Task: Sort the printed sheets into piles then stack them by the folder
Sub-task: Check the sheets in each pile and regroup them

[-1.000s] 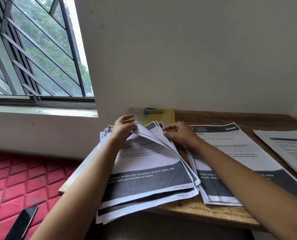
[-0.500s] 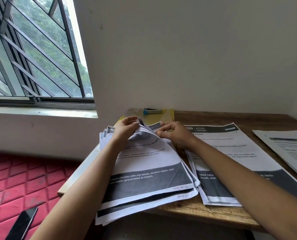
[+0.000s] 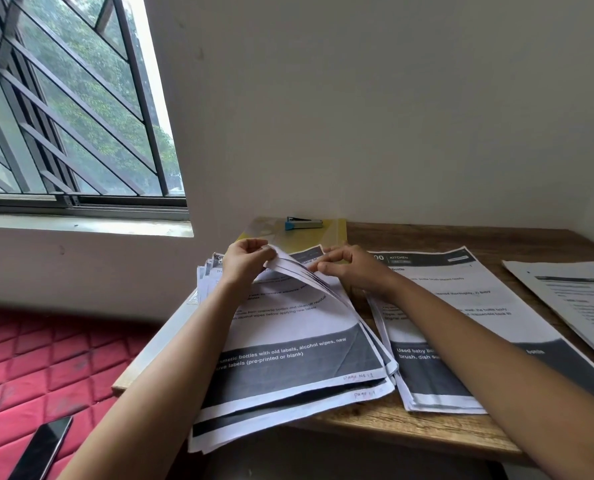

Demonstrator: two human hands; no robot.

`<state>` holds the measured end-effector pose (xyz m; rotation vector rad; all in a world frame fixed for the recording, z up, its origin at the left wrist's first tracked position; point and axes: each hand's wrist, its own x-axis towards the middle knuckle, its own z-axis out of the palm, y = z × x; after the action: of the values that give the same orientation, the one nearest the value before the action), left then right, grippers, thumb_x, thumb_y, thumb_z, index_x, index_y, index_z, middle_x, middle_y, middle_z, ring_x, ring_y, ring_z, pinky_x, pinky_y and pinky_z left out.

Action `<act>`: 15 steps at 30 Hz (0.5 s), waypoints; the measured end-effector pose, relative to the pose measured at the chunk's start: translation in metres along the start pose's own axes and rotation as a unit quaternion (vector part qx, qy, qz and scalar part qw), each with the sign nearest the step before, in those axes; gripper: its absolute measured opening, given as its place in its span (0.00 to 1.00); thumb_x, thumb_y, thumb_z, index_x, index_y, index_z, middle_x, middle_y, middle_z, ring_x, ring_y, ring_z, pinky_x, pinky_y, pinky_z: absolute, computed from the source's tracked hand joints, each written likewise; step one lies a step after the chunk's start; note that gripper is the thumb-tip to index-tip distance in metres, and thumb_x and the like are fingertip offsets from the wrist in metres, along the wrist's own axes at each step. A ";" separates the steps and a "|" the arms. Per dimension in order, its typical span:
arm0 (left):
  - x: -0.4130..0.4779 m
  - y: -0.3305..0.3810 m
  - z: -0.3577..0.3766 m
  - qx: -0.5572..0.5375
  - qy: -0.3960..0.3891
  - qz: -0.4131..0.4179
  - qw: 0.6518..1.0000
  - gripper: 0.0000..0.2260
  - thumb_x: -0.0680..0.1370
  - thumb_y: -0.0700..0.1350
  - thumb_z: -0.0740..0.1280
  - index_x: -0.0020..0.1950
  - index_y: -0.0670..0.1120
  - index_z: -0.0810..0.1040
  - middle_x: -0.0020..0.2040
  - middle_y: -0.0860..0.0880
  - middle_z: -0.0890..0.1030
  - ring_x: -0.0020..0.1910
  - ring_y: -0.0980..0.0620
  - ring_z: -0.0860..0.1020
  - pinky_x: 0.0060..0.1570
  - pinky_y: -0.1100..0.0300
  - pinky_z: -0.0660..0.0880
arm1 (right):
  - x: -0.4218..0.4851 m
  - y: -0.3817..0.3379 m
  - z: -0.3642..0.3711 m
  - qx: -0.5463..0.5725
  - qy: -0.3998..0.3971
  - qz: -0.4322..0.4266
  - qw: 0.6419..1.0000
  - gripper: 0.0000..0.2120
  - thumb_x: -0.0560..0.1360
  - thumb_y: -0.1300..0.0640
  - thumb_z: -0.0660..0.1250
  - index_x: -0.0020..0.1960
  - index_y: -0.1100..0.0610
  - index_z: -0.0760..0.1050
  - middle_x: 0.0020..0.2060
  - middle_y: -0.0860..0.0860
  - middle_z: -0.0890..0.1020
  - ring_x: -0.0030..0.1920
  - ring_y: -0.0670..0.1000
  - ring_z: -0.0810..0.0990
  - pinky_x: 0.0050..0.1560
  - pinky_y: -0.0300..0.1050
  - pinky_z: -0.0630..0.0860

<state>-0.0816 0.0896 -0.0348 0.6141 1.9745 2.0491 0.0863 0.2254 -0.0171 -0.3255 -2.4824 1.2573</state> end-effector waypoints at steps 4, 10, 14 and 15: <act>0.001 0.000 -0.001 0.015 -0.004 -0.004 1.000 0.10 0.73 0.32 0.69 0.52 0.39 0.79 0.38 0.46 0.80 0.39 0.49 0.75 0.41 0.59 0.74 | 0.004 0.003 -0.002 -0.045 0.101 0.052 0.992 0.11 0.76 0.58 0.66 0.58 0.56 0.79 0.57 0.52 0.80 0.59 0.51 0.77 0.54 0.40 0.70; 0.005 0.001 -0.003 0.020 -0.002 -0.027 0.999 0.08 0.73 0.32 0.69 0.50 0.41 0.79 0.37 0.46 0.78 0.38 0.49 0.75 0.41 0.58 0.76 | 0.005 0.004 -0.001 -0.120 0.080 0.071 0.987 0.17 0.74 0.56 0.68 0.62 0.58 0.76 0.60 0.54 0.78 0.57 0.52 0.76 0.54 0.42 0.71; 0.006 0.001 -0.004 0.013 -0.006 -0.035 0.999 0.08 0.73 0.32 0.69 0.50 0.40 0.80 0.37 0.45 0.78 0.35 0.51 0.76 0.42 0.59 0.76 | 0.001 0.001 -0.001 -0.051 0.101 0.044 0.993 0.15 0.72 0.60 0.70 0.59 0.56 0.79 0.55 0.52 0.80 0.50 0.48 0.78 0.45 0.37 0.73; 0.005 0.000 -0.004 0.010 -0.008 -0.037 0.999 0.08 0.74 0.32 0.68 0.50 0.41 0.79 0.37 0.46 0.78 0.34 0.52 0.75 0.41 0.60 0.76 | 0.000 -0.001 -0.001 -0.033 0.103 0.028 0.994 0.14 0.72 0.60 0.71 0.57 0.56 0.80 0.54 0.51 0.81 0.51 0.47 0.78 0.45 0.36 0.73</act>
<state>-0.0881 0.0888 -0.0336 0.5514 1.9811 1.9778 0.0870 0.2259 -0.0156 -0.5180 -2.3553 1.1034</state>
